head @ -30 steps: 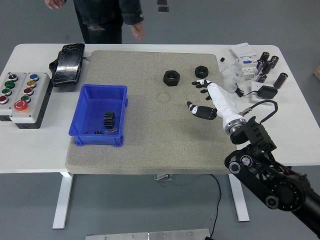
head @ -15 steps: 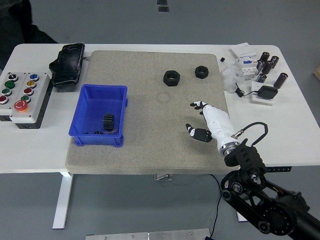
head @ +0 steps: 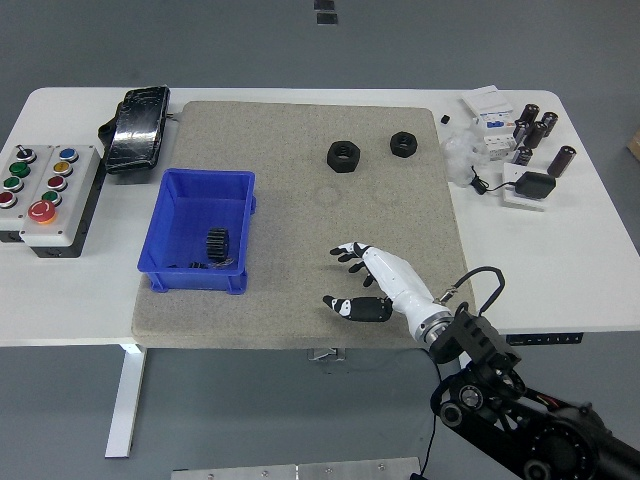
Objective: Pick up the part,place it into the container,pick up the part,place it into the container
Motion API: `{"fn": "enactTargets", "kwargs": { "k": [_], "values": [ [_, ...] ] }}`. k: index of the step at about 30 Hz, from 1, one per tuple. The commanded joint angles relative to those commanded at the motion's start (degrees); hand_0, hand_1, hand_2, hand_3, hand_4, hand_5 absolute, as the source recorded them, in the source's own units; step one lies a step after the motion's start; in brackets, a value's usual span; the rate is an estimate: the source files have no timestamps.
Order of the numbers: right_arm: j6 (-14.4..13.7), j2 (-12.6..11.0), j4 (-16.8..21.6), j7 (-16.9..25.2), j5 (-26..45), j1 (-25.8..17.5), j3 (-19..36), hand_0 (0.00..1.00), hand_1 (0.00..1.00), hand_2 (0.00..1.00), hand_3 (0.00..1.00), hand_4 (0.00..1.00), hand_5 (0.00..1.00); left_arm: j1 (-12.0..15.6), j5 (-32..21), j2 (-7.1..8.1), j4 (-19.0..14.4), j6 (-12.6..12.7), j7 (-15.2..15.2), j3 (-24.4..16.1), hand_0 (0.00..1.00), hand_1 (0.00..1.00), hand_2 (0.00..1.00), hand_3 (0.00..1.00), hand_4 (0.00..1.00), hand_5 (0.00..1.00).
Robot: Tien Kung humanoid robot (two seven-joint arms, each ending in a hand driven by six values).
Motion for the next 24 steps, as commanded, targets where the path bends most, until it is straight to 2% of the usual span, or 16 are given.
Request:
{"fn": "enactTargets", "kwargs": {
  "k": [9,15,20,24],
  "values": [
    [-1.17,-0.05,0.84,-0.58,-2.48,-0.13,-0.41,0.463,0.654,0.74,0.745,0.789,0.213,0.09,0.02,-0.06,0.0,0.01,0.02,-0.07,0.615,0.516,0.538,0.631,0.604,0.391],
    [-1.69,0.26,1.43,-5.29,-8.46,1.32,-0.45,0.478,0.674,0.756,0.763,0.818,0.232,0.28,-0.07,-0.18,0.0,0.13,0.21,-0.28,0.615,0.517,0.538,0.63,0.604,0.39],
    [-0.23,2.97,-3.89,-10.21,-14.45,7.61,-2.68,0.512,0.684,0.756,0.766,0.819,0.241,0.27,0.37,-0.28,0.0,0.25,0.73,-0.89,0.615,0.516,0.538,0.63,0.604,0.39],
    [0.32,5.71,-8.86,-10.98,-15.63,12.49,-2.94,0.512,0.684,0.756,0.766,0.819,0.241,0.02,0.34,-0.19,0.0,0.28,0.84,-0.83,0.615,0.516,0.538,0.63,0.604,0.39]
  ]
}}
